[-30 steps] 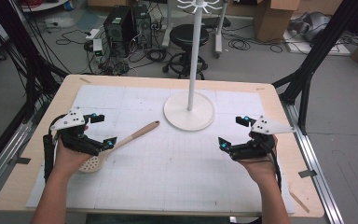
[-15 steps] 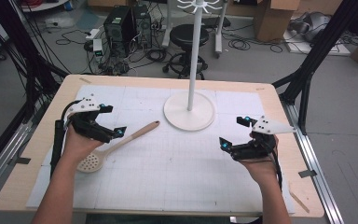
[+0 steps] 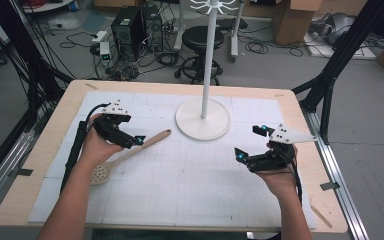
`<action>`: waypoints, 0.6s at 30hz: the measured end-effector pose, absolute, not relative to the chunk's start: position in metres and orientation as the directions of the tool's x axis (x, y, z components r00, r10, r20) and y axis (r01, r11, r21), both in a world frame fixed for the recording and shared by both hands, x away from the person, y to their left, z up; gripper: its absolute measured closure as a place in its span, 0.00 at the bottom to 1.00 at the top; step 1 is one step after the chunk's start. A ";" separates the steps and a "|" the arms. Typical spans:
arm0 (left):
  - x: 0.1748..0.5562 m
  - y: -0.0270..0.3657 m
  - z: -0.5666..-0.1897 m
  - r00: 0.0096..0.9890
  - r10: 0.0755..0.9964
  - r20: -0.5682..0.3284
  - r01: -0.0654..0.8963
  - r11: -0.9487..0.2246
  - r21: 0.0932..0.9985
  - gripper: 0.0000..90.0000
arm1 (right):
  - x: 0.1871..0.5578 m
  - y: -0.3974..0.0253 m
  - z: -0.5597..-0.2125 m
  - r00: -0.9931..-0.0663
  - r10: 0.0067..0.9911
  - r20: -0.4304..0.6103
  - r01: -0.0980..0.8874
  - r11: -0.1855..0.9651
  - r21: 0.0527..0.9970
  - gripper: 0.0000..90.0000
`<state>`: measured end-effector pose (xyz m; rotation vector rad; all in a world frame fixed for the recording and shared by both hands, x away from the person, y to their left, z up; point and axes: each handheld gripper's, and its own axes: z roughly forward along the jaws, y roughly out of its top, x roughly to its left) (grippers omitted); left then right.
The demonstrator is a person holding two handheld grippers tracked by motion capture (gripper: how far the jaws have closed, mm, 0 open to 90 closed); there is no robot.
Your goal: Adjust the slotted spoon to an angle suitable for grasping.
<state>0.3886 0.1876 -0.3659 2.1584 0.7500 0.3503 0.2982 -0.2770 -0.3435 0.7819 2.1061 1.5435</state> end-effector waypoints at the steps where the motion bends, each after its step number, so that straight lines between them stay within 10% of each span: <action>1: 0.390 0.187 -0.367 0.784 0.621 0.002 0.401 -0.509 0.762 0.03 | 0.298 -0.276 -0.344 -0.759 0.651 0.003 0.197 0.226 0.954 0.02; 18: 0.403 0.162 -0.385 0.827 0.561 0.028 0.434 -0.671 0.602 0.31 | 0.298 -0.275 -0.346 -0.759 0.651 -0.001 0.203 0.239 0.950 0.02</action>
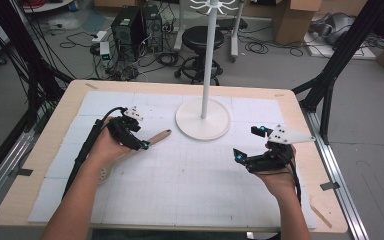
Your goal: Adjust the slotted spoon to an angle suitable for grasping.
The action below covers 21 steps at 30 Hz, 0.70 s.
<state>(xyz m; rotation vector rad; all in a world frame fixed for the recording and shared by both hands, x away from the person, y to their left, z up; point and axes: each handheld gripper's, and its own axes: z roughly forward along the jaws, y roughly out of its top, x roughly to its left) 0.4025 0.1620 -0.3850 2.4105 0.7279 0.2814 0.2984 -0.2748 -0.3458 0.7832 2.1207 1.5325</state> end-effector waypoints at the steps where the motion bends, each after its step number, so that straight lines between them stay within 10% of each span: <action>1: 0.403 0.161 -0.386 0.825 0.564 0.031 0.438 -0.673 0.596 0.32 | 0.299 -0.275 -0.346 -0.759 0.651 -0.005 0.198 0.239 0.951 0.02; 21: 0.409 0.159 -0.402 0.834 0.552 0.015 0.475 -0.730 0.492 0.56 | 0.299 -0.272 -0.349 -0.765 0.644 -0.001 0.210 0.250 0.945 0.02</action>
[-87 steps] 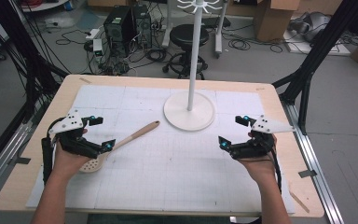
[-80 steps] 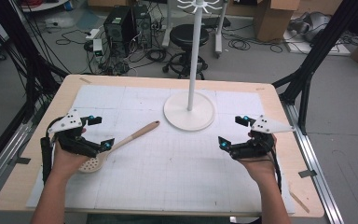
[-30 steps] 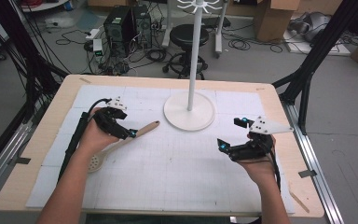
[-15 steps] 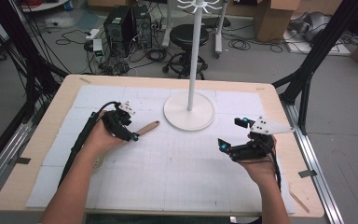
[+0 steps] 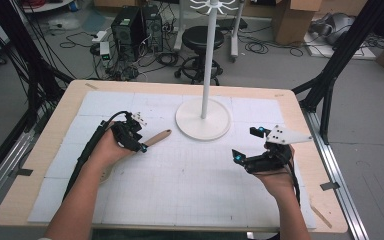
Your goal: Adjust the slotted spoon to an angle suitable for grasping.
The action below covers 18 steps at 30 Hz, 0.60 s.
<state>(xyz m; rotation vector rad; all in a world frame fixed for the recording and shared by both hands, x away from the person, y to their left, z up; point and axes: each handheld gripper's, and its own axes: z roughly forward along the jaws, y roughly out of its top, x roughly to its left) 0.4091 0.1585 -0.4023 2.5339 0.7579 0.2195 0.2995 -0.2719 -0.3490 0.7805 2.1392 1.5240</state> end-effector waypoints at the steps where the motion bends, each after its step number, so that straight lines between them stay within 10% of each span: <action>1: 0.409 0.158 -0.403 0.829 0.559 0.015 0.479 -0.725 0.495 0.56 | 0.300 -0.272 -0.349 -0.765 0.644 -0.006 0.204 0.252 0.946 0.02; 18: 0.412 0.153 -0.413 0.829 0.558 0.019 0.495 -0.750 0.439 0.63 | 0.298 -0.274 -0.347 -0.759 0.651 -0.001 0.202 0.236 0.951 0.02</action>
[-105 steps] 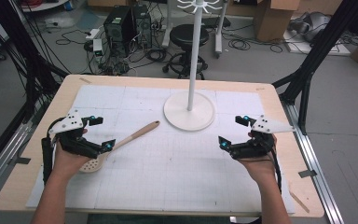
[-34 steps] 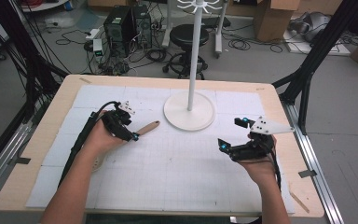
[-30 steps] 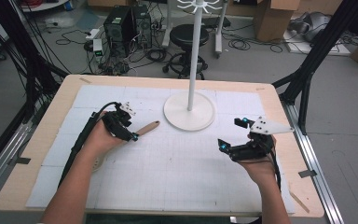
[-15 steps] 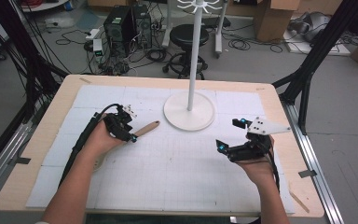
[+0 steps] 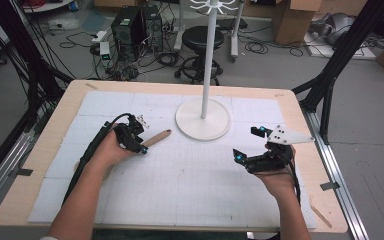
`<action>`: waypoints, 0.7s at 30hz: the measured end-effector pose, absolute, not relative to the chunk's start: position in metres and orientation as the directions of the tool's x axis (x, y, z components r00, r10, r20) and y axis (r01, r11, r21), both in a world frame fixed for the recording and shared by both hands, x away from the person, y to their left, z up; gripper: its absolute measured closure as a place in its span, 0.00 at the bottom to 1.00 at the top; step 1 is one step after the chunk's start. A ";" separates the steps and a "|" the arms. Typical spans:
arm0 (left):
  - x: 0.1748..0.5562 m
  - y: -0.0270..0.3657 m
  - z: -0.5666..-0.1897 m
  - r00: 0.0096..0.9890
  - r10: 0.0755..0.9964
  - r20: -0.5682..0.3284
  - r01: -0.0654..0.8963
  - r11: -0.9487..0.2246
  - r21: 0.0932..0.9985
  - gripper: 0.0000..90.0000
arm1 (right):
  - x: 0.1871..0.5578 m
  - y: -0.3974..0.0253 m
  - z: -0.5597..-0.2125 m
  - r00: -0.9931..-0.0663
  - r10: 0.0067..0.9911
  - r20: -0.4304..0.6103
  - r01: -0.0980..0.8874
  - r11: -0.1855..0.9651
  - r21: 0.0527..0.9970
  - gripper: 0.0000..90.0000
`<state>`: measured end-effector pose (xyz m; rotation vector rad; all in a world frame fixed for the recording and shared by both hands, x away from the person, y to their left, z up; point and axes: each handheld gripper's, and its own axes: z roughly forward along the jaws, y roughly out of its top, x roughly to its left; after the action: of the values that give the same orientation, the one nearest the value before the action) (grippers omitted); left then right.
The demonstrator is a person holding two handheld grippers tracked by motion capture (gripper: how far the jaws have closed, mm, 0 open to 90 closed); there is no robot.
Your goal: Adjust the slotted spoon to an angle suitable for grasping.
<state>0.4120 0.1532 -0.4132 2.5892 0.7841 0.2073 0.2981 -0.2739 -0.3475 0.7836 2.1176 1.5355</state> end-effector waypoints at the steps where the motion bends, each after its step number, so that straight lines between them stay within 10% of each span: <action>1: 0.412 0.154 -0.413 0.831 0.556 0.018 0.494 -0.752 0.436 0.63 | 0.298 -0.274 -0.348 -0.760 0.650 -0.001 0.202 0.237 0.950 0.02; 21: 0.414 0.156 -0.414 0.827 0.562 -0.024 0.517 -0.743 0.426 0.81 | 0.299 -0.273 -0.350 -0.763 0.646 0.001 0.209 0.245 0.947 0.02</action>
<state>0.4141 0.1561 -0.4139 2.5882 0.8039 0.1478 0.2993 -0.2733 -0.3496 0.7828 2.1333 1.5290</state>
